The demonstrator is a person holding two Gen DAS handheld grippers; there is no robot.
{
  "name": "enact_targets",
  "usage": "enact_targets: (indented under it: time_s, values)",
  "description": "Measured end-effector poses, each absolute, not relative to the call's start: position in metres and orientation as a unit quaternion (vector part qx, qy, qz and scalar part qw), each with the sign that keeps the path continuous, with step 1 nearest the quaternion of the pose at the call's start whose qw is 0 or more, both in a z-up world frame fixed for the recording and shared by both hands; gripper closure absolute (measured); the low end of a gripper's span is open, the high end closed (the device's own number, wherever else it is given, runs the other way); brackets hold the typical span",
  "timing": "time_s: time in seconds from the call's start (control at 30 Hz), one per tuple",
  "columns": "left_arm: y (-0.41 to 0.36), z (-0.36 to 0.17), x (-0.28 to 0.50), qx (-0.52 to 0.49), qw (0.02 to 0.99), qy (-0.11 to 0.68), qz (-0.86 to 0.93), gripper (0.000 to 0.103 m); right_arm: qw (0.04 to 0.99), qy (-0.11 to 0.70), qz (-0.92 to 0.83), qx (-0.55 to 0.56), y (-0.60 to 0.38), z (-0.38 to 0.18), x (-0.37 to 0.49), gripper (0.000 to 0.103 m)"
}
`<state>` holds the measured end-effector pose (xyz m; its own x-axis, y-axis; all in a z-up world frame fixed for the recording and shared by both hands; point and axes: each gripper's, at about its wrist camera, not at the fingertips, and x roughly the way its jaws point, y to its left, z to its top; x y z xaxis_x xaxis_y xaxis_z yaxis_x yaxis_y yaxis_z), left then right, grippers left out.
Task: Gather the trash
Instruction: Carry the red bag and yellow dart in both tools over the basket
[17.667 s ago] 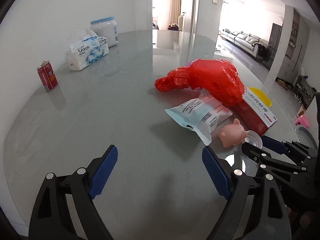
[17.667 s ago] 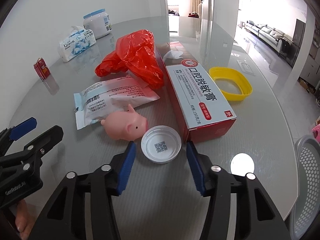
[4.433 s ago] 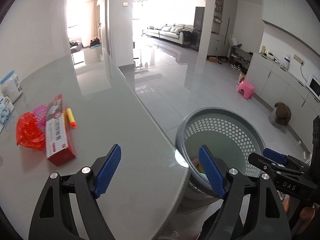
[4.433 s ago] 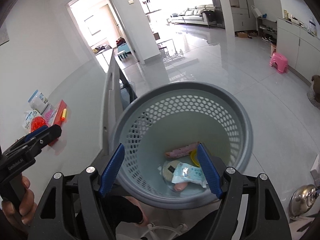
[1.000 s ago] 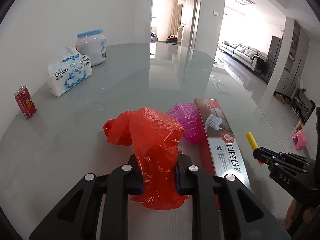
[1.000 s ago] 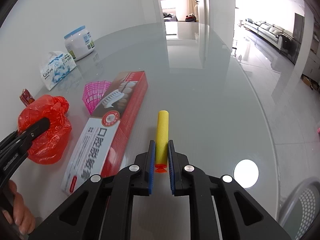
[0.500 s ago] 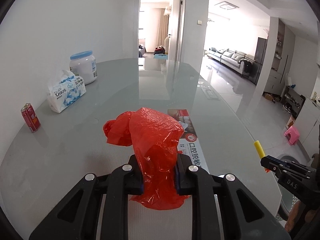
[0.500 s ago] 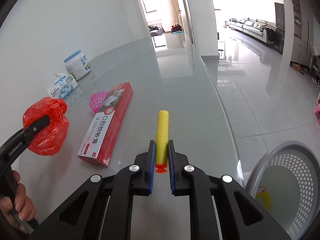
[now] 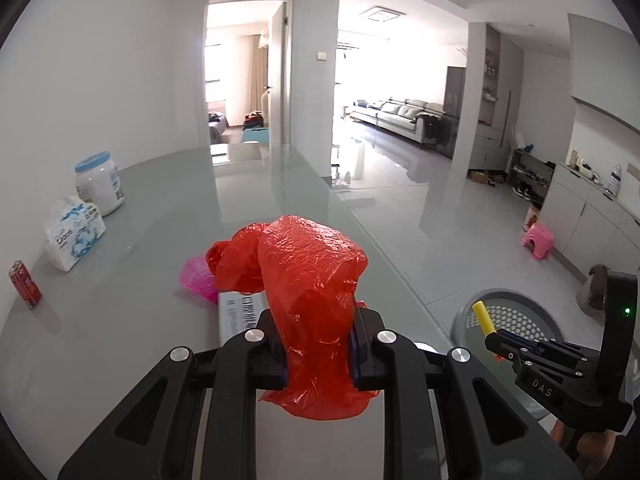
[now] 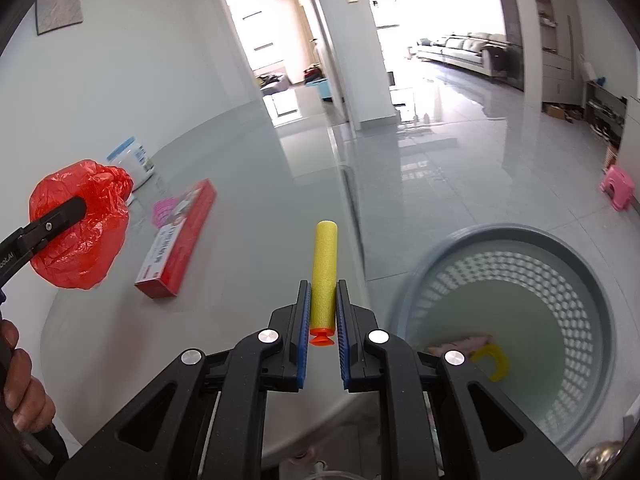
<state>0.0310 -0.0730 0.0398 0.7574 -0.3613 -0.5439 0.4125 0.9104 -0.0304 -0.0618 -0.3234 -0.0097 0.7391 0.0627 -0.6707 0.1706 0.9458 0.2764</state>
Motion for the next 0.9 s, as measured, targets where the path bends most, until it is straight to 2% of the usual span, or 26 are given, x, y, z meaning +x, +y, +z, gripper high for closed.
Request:
enact_targets:
  time_s: [0.47, 0.9]
  values:
    - [-0.237, -0.003, -0.01, 0.113, 0.867, 0.32, -0.365, 0.082, 0.895, 0.348, -0.132, 0.245, -0.443, -0.045, -0.151, 0.091]
    - [-0.303, -0.058, -0.004, 0.152, 0.825, 0.377, -0.393, 0.082, 0.879, 0.365, -0.126, 0.278, -0.47, -0.08, -0.147, 0.091]
